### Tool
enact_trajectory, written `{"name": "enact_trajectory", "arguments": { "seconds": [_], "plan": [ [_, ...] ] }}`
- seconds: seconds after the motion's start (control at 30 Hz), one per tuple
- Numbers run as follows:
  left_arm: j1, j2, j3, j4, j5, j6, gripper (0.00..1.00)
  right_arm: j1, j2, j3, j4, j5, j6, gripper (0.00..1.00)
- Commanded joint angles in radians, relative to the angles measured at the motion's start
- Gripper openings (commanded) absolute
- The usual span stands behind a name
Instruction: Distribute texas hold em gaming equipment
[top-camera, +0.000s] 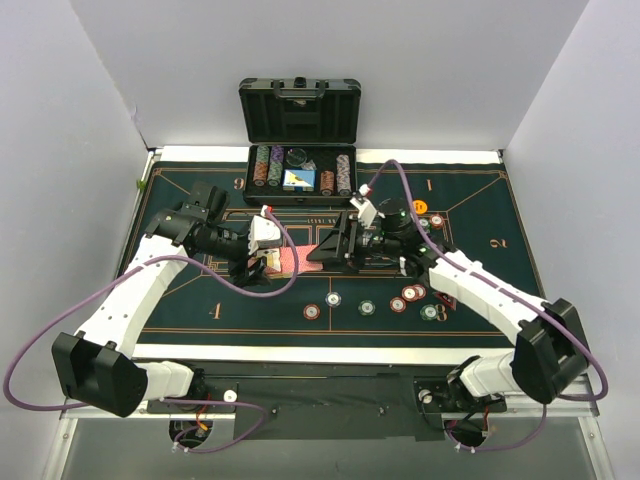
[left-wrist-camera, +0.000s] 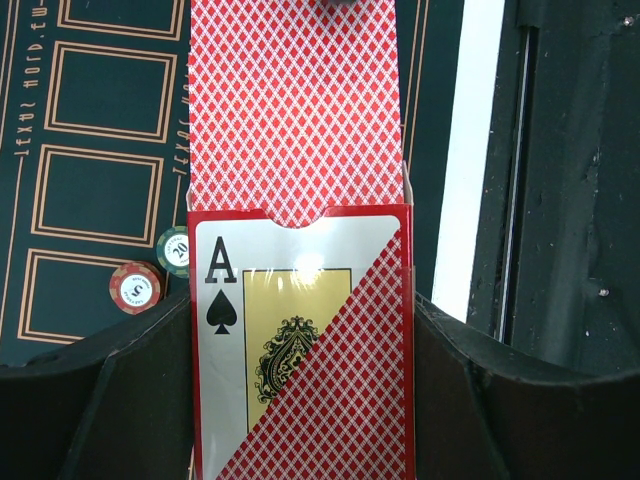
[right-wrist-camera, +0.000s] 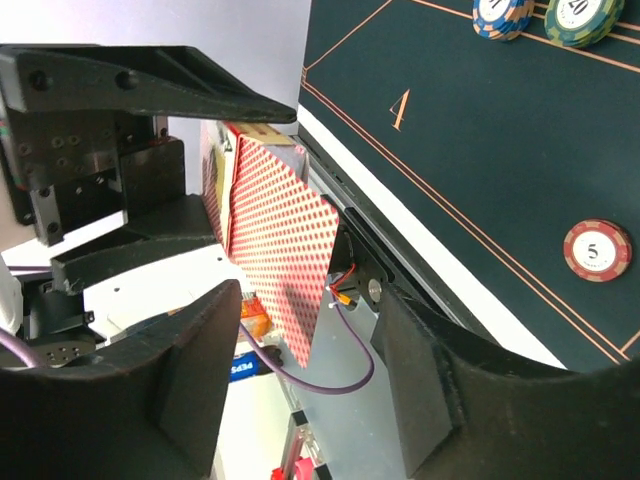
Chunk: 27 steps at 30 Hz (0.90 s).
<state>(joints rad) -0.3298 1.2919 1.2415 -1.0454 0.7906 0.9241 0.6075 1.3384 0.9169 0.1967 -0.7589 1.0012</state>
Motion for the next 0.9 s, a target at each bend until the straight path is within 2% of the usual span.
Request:
{"name": "enact_trajectory", "arguments": {
  "seconds": [0.0,0.03,0.13,0.27,0.4,0.87],
  "plan": [
    [0.008,-0.025,0.032,0.030,0.061,0.010,0.21,0.029,0.050,0.054,0.068,0.006,0.031,0.46],
    [0.008,-0.025,0.032,0.030,0.062,0.009,0.21,0.029,0.056,0.053,0.084,0.004,0.039,0.43],
    [0.008,-0.026,0.030,0.030,0.061,0.007,0.21,0.029,0.050,0.043,0.089,0.000,0.045,0.26],
    [0.008,-0.023,0.029,0.031,0.064,0.007,0.20,0.011,0.016,0.024,0.078,-0.002,0.039,0.17],
    [0.008,-0.020,0.030,0.033,0.068,0.007,0.20,-0.008,-0.021,0.010,0.055,-0.003,0.027,0.14],
    [0.009,-0.031,0.029,0.012,0.070,0.018,0.15,-0.075,-0.084,0.020,-0.014,-0.036,-0.012,0.13]
  ]
}}
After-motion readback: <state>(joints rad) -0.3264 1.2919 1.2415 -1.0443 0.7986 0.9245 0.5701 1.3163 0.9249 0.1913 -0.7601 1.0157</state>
